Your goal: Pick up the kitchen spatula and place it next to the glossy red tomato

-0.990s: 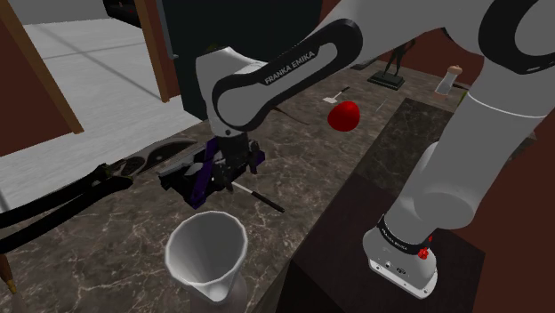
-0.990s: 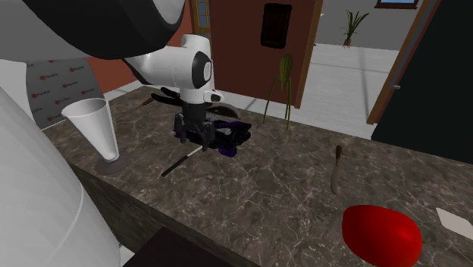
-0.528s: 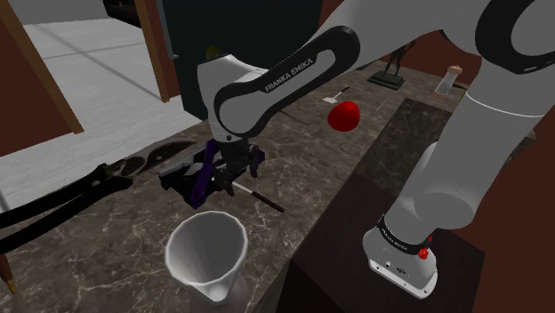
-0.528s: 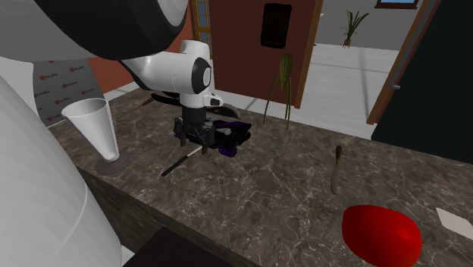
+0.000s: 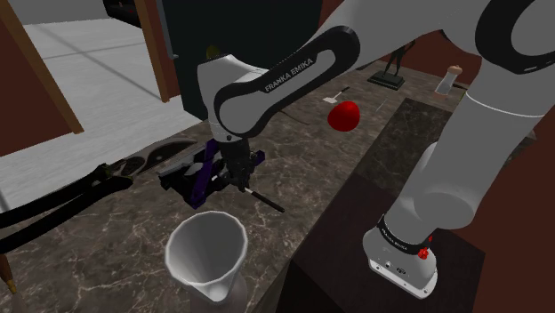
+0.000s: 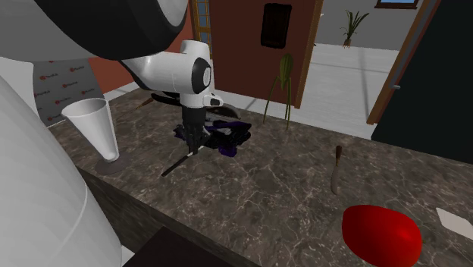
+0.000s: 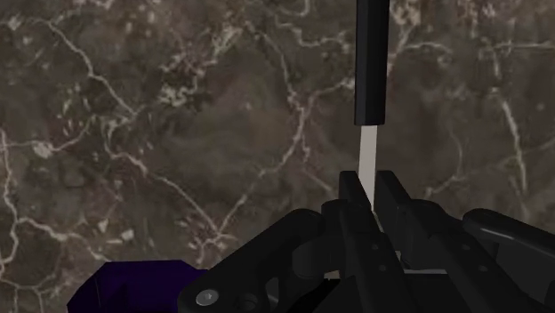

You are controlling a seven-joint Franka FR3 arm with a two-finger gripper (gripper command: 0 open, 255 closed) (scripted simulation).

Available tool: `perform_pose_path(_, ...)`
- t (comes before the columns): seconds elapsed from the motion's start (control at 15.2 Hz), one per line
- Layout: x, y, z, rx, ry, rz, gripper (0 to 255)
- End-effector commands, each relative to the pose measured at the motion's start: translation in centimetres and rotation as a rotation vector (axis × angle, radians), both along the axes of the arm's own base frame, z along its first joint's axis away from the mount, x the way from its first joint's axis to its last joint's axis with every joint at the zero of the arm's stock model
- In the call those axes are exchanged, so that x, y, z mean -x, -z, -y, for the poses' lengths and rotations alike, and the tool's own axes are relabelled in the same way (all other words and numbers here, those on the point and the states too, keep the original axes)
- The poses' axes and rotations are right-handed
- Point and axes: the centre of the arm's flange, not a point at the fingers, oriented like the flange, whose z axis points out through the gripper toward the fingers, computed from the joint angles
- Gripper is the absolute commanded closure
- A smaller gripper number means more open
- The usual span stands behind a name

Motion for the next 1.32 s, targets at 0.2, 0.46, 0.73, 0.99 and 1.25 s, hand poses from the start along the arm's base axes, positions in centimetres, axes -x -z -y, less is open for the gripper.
perform_pose_path(0.2,0.0,0.0,0.0,0.000,0.000,0.000,255)
perform_pose_path(0.46,0.0,-2.1,0.0,0.000,0.000,0.000,255)
perform_pose_path(0.73,0.0,-4.2,0.0,0.000,0.000,0.000,255)
perform_pose_path(0.99,0.0,-6.3,0.0,0.000,0.000,0.000,255)
perform_pose_path(1.25,0.0,-8.4,0.0,0.000,0.000,0.000,255)
